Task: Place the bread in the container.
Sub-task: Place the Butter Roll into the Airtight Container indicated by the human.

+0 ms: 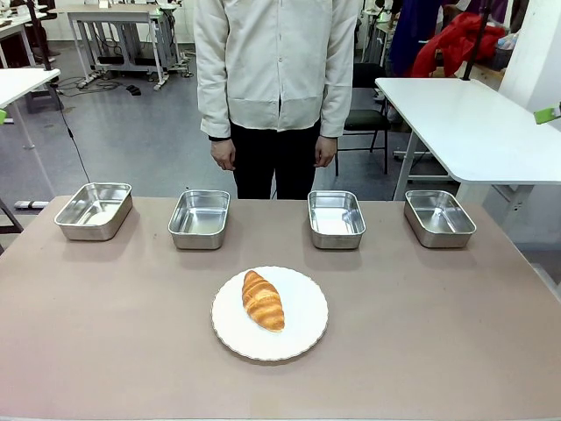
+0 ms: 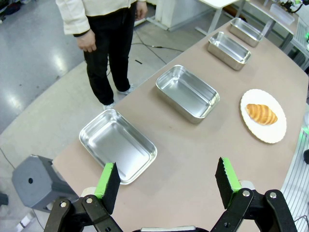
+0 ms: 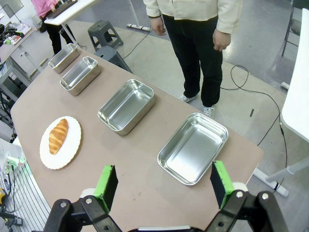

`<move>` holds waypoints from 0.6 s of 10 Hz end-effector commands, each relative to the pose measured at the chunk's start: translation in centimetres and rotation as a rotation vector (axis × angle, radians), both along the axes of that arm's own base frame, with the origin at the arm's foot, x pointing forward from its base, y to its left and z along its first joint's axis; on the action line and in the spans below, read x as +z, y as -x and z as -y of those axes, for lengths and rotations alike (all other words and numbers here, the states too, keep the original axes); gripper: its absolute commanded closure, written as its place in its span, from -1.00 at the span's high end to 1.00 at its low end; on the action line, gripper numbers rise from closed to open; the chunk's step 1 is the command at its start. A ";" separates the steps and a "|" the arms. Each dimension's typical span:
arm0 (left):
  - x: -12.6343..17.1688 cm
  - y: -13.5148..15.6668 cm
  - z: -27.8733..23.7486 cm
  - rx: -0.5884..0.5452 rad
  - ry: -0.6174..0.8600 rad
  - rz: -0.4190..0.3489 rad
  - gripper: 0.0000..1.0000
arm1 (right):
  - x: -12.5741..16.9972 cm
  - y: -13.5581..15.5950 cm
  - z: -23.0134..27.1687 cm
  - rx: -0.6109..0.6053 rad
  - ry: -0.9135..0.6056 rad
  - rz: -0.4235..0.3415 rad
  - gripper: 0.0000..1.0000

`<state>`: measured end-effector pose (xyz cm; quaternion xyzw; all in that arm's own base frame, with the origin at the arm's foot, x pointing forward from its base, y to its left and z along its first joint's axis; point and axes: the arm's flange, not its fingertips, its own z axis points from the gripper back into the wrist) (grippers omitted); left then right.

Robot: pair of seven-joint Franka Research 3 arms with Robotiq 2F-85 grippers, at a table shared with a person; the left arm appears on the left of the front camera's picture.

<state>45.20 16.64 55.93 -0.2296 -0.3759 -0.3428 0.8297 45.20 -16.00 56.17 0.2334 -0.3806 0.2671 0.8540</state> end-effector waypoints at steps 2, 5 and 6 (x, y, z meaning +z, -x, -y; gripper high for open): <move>0.1 0.0 0.0 -0.005 0.003 0.004 1.00 | 0.0 -0.1 0.0 0.006 -0.009 0.012 1.00; 0.1 0.0 0.0 -0.005 0.003 0.004 1.00 | 0.0 -0.1 0.0 0.006 -0.009 0.012 1.00; 0.1 0.0 0.0 -0.005 0.003 0.004 1.00 | 0.0 -0.1 0.0 0.006 -0.009 0.012 1.00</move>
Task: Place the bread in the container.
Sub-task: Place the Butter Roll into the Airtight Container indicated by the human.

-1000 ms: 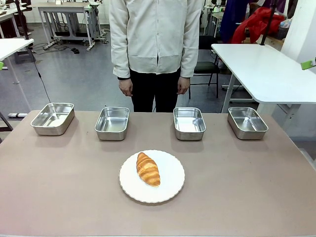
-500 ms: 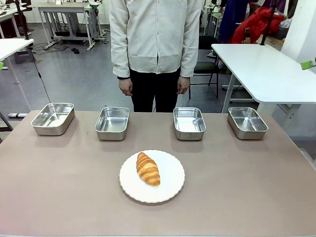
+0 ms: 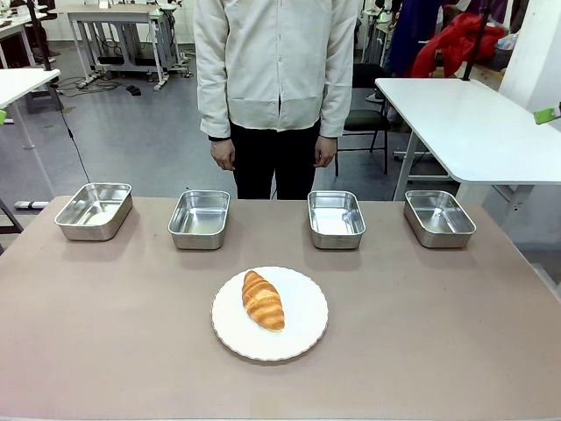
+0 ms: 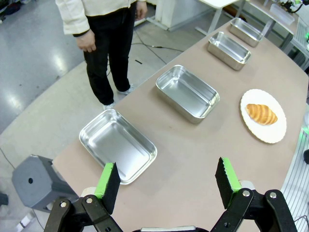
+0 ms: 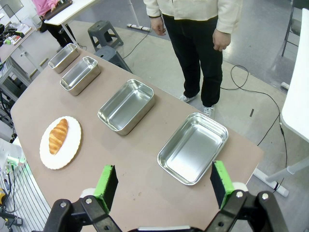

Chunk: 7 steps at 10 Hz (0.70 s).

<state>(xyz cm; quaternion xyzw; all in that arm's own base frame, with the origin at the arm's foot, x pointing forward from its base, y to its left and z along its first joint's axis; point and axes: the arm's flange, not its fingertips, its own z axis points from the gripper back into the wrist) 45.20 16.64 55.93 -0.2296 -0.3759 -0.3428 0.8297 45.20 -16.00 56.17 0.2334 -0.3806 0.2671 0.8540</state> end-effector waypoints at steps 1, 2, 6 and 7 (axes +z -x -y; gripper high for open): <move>0.1 0.0 0.0 -0.005 0.003 0.004 1.00 | 0.0 -0.1 0.0 0.006 -0.009 0.012 1.00; 0.1 0.0 0.0 -0.005 0.003 0.004 1.00 | 0.0 -0.1 0.0 0.006 -0.009 0.012 1.00; 0.1 0.0 0.0 -0.005 0.003 0.004 1.00 | 0.0 -0.1 0.0 0.006 -0.009 0.012 1.00; 0.1 0.0 0.0 -0.005 0.003 0.004 1.00 | 0.0 -0.1 0.0 0.006 -0.009 0.012 1.00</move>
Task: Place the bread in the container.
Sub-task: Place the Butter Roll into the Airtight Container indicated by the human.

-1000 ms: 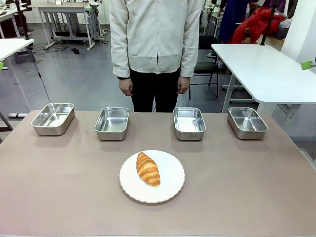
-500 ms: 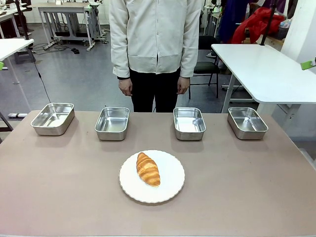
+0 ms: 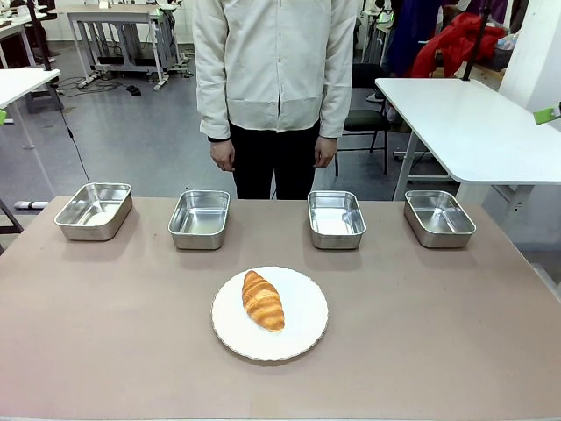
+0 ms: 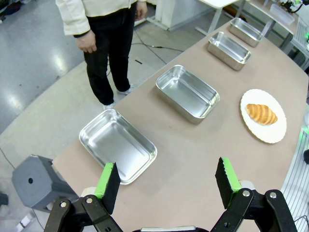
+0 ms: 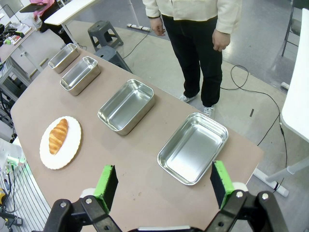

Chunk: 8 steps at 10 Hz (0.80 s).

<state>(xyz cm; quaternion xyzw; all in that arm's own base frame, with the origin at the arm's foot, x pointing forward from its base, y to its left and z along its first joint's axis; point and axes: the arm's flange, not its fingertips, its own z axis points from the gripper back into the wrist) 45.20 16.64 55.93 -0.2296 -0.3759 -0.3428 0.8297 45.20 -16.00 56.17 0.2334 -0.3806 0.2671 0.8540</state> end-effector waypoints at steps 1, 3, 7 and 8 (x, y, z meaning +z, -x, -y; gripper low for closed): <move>0.1 0.0 0.0 -0.005 0.003 0.004 1.00 | 0.0 -0.1 0.0 0.006 -0.009 0.012 1.00; 0.1 0.0 0.0 -0.005 0.003 0.004 1.00 | 0.0 -0.1 0.0 0.006 -0.009 0.012 1.00; 0.1 0.0 0.0 -0.005 0.003 0.004 1.00 | 0.0 -0.1 0.0 0.006 -0.009 0.012 1.00; 0.1 0.0 0.0 -0.005 0.003 0.004 1.00 | 0.0 -0.1 0.0 0.006 -0.009 0.012 1.00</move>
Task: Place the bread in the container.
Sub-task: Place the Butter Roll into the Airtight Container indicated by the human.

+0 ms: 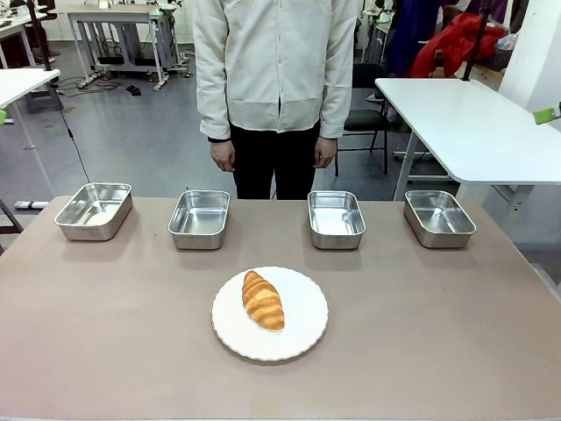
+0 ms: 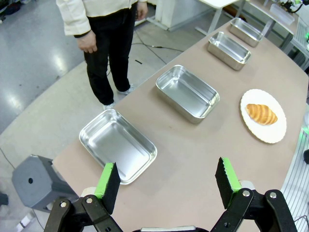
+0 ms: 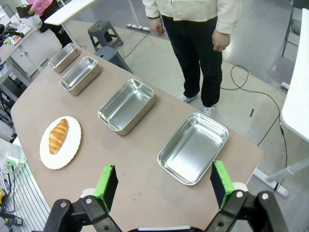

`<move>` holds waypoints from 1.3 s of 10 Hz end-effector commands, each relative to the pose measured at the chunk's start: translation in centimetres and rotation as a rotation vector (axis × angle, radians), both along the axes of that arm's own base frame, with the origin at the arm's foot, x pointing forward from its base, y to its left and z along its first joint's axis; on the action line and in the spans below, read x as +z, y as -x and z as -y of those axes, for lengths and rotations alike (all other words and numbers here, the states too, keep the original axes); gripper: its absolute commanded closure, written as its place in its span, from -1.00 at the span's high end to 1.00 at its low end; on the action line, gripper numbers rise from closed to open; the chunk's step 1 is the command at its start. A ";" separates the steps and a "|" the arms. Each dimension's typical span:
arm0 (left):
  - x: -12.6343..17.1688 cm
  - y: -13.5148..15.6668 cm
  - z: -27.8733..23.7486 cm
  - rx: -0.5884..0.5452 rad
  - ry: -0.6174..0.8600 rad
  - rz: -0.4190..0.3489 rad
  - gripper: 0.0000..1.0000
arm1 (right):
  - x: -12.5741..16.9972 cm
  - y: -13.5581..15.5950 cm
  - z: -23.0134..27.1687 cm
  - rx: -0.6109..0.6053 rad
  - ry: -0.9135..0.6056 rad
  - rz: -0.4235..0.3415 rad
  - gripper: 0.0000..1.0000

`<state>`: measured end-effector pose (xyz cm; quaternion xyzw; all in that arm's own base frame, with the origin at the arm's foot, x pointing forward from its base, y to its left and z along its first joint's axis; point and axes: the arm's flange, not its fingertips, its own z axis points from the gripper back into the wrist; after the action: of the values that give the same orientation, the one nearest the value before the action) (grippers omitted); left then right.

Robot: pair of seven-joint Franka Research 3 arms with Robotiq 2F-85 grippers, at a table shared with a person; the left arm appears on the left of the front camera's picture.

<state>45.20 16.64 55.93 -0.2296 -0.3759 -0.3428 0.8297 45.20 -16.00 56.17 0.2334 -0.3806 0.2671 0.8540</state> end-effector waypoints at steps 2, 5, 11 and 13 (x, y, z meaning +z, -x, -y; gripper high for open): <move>0.1 0.0 0.0 -0.005 0.003 0.004 1.00 | 0.0 -0.1 0.0 0.006 -0.009 0.012 1.00; 0.1 0.0 0.0 -0.005 0.003 0.004 1.00 | 0.0 -0.1 0.0 0.006 -0.009 0.012 1.00; 0.1 0.0 0.0 -0.005 0.003 0.004 1.00 | 0.0 -0.1 0.0 0.006 -0.009 0.012 1.00; 0.1 0.0 0.0 -0.005 0.003 0.004 1.00 | 0.0 -0.1 0.0 0.006 -0.009 0.012 1.00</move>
<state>45.20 16.64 55.93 -0.2296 -0.3759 -0.3428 0.8297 45.20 -16.00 56.17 0.2334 -0.3806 0.2671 0.8540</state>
